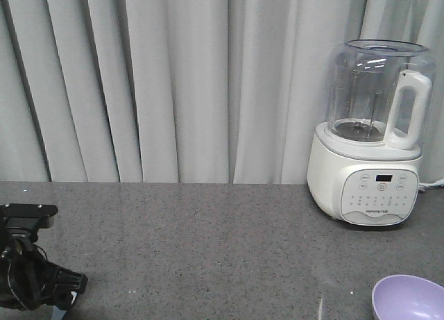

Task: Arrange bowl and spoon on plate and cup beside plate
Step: 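Grasp the white spoon with the left gripper and lift it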

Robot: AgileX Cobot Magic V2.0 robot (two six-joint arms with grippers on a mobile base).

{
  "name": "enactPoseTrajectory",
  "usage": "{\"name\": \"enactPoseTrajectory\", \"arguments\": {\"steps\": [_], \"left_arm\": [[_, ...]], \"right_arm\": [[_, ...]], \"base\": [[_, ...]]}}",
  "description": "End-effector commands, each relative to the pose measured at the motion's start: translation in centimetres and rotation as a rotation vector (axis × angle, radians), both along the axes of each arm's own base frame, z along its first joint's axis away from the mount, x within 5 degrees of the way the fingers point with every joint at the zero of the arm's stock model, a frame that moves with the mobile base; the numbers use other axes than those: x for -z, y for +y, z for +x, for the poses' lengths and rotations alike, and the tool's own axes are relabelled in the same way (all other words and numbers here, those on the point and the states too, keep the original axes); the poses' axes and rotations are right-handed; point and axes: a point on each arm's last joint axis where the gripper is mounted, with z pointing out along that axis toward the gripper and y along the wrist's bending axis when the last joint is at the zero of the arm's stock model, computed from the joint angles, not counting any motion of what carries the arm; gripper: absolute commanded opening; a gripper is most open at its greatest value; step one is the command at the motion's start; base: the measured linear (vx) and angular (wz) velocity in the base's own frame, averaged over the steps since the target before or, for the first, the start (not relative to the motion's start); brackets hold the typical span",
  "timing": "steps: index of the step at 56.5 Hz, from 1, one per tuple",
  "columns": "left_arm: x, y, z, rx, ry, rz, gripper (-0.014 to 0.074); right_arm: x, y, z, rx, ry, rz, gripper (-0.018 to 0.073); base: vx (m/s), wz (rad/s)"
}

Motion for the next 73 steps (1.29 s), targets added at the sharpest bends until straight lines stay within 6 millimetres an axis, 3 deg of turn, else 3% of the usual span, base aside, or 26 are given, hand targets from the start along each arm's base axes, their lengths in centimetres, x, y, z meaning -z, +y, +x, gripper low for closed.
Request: {"name": "enactPoseTrajectory", "arguments": {"steps": [1, 9, 24, 35, 42, 47, 56, 64, 73], "left_arm": [[-1.2, -0.2, 0.7, -0.002, -0.068, -0.021, 0.0575], [0.7, -0.3, 1.4, -0.003, -0.014, -0.013, 0.0575], [1.8, -1.1, 1.6, 0.047, 0.035, -0.067, 0.0538], [3.4, -1.2, 1.5, 0.061, 0.145, -0.059, 0.0287], [3.8, -1.2, 1.5, 0.075, 0.159, -0.053, 0.0005], [3.8, -1.2, 1.5, 0.095, 0.155, -0.047, -0.0009], [1.4, -1.2, 1.3, 0.095, 0.042, -0.063, -0.0009], [-3.0, -0.9, 0.1, 0.098, -0.149, -0.092, -0.0008], [-7.7, -0.4, -2.1, 0.1, -0.328, -0.119, -0.0008]], "right_arm": [[-1.7, -0.1, 0.3, 0.003, -0.101, -0.02, 0.0551], [-1.4, -0.1, 0.9, 0.003, -0.075, -0.02, 0.0551], [-0.8, 0.0, 1.7, 0.003, -0.032, -0.021, 0.0551], [-0.8, 0.0, 1.7, 0.003, -0.033, -0.029, 0.0551], [-0.7, -0.1, 1.7, 0.006, -0.026, -0.06, 0.0551], [-0.4, -0.1, 1.6, 0.008, 0.006, -0.066, 0.055], [0.5, -0.3, 1.5, 0.025, 0.135, -0.034, 0.055], [1.0, -0.6, 2.1, 0.081, 0.336, 0.053, 0.055], [1.1, -1.0, 4.3, 0.175, 0.538, 0.096, 0.055]], "base": [[0.0, 0.0], [0.0, 0.0], [0.0, 0.0], [0.0, 0.0], [0.0, 0.0], [0.0, 0.0], [0.0, 0.0], [0.0, 0.0], [0.0, 0.0]]}}
